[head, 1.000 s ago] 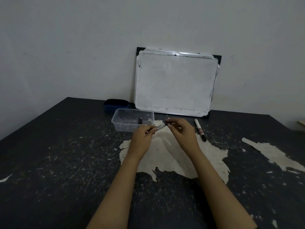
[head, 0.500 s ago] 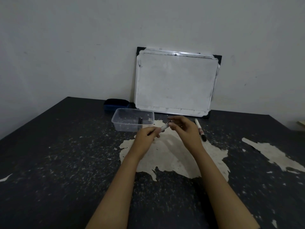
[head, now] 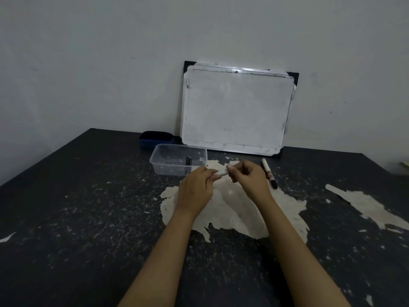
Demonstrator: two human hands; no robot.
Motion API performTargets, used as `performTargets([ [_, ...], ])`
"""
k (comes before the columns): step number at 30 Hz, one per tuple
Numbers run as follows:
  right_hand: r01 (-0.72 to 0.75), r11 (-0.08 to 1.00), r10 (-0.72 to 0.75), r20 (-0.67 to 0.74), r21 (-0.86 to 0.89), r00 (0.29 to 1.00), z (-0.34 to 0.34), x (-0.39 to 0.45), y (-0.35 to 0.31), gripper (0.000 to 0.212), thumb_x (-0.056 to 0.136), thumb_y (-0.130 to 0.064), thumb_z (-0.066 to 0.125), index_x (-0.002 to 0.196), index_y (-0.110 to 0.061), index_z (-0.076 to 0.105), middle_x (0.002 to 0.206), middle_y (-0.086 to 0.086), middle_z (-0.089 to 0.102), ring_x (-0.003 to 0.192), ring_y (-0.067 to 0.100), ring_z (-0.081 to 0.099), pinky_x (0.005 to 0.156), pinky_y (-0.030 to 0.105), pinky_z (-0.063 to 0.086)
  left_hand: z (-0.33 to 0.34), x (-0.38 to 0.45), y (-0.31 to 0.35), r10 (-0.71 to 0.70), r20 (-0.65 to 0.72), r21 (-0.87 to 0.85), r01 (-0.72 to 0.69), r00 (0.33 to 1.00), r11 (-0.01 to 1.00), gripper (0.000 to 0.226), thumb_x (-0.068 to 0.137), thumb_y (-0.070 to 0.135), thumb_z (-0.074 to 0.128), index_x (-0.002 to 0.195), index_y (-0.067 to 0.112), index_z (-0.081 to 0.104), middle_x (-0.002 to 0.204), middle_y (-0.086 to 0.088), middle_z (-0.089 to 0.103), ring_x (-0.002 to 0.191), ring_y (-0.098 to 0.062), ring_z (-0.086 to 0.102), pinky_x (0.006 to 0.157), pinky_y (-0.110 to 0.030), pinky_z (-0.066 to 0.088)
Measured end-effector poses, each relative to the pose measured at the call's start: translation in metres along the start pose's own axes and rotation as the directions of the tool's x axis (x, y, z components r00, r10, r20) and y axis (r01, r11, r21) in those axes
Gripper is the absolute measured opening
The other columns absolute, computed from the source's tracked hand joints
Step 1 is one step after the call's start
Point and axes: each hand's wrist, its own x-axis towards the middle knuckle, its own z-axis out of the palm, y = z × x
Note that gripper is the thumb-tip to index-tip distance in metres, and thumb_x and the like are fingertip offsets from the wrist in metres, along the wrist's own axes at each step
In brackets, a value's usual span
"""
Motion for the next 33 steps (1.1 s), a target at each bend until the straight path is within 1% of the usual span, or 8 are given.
performTargets([
  [5,0.043,0.992,-0.026,-0.144,0.118,0.989,0.007,-0.004,0.001,0.024,0.085,-0.027,0.079,0.102,-0.01,0.073,0.08,0.007,0.076,0.075,0.014,0.072,0.07,0.026,0.06,0.005,0.004,0.003,-0.143,0.061,-0.154,0.151,0.988,0.977,0.03,0.1,0.035,0.044,0.098,0.026,0.072,0.084,0.01,0.062,0.074,-0.005,0.056,0.061,-0.025,0.044],
  [11,0.048,0.985,-0.03,-0.109,0.168,0.994,0.012,-0.004,0.002,0.016,0.086,-0.019,0.078,0.089,-0.004,0.073,0.084,0.002,0.075,0.084,0.01,0.072,0.077,0.026,0.058,0.008,0.003,0.002,-0.225,0.105,-0.239,0.244,0.969,0.94,0.03,0.099,0.035,0.044,0.093,0.028,0.073,0.081,0.007,0.061,0.072,-0.007,0.056,0.06,-0.025,0.043],
  [17,0.075,0.976,-0.029,-0.218,0.203,0.975,-0.004,0.002,-0.003,0.007,0.091,-0.019,0.072,0.097,-0.017,0.071,0.096,0.003,0.075,0.094,0.015,0.07,0.082,0.028,0.056,0.014,0.003,0.021,-0.251,0.459,-0.579,0.502,0.852,0.643,0.034,0.098,0.041,0.046,0.112,0.017,0.067,0.086,0.001,0.067,0.071,-0.014,0.058,0.062,-0.026,0.048],
  [20,0.056,0.951,0.045,-0.315,0.303,0.948,-0.023,0.004,-0.001,0.018,0.092,-0.018,0.071,0.107,-0.009,0.071,0.099,0.007,0.074,0.1,0.023,0.071,0.088,0.038,0.06,0.02,0.0,0.026,-0.162,0.555,-0.595,0.526,0.816,0.608,0.028,0.098,0.035,0.05,0.11,0.018,0.069,0.087,0.003,0.071,0.077,-0.015,0.062,0.068,-0.029,0.051],
  [24,-0.027,0.974,0.061,-0.144,0.226,0.988,-0.043,-0.006,0.003,0.038,0.09,-0.025,0.073,0.127,-0.024,0.066,0.107,0.003,0.075,0.102,0.018,0.072,0.081,0.031,0.061,0.032,-0.004,0.036,-0.177,0.547,-0.63,0.541,0.819,0.557,0.025,0.099,0.027,0.051,0.11,0.015,0.07,0.085,0.003,0.074,0.07,-0.016,0.06,0.058,-0.024,0.05],
  [26,-0.045,0.984,0.06,-0.085,0.174,0.995,-0.05,-0.01,0.006,0.05,0.09,-0.021,0.073,0.137,-0.03,0.059,0.104,0.004,0.075,0.097,0.014,0.071,0.081,0.029,0.061,0.041,-0.003,0.046,-0.173,0.552,-0.616,0.539,0.816,0.574,0.027,0.099,0.03,0.051,0.111,0.015,0.07,0.089,0.002,0.075,0.071,-0.014,0.06,0.06,-0.022,0.049],
  [29,-0.065,0.969,0.107,-0.167,0.239,0.98,-0.069,-0.008,0.013,0.051,0.094,-0.015,0.069,0.141,-0.029,0.055,0.092,0.015,0.072,0.086,0.021,0.07,0.075,0.029,0.061,0.059,0.001,0.061,-0.152,0.552,-0.551,0.496,0.82,0.671,0.033,0.096,0.045,0.049,0.111,0.022,0.069,0.099,0.004,0.073,0.081,-0.006,0.062,0.068,-0.02,0.047],
  [33,-0.159,0.978,0.195,-0.325,0.134,0.925,-0.103,0.014,0.033,0.05,0.097,-0.01,0.061,0.142,-0.03,0.052,0.076,0.011,0.065,0.067,0.019,0.063,0.072,0.038,0.061,0.087,0.014,0.056,-0.178,0.308,-0.2,0.247,0.935,0.948,0.035,0.095,0.043,0.049,0.119,0.023,0.064,0.12,0.004,0.064,0.115,-0.015,0.054,0.098,-0.033,0.046],
])
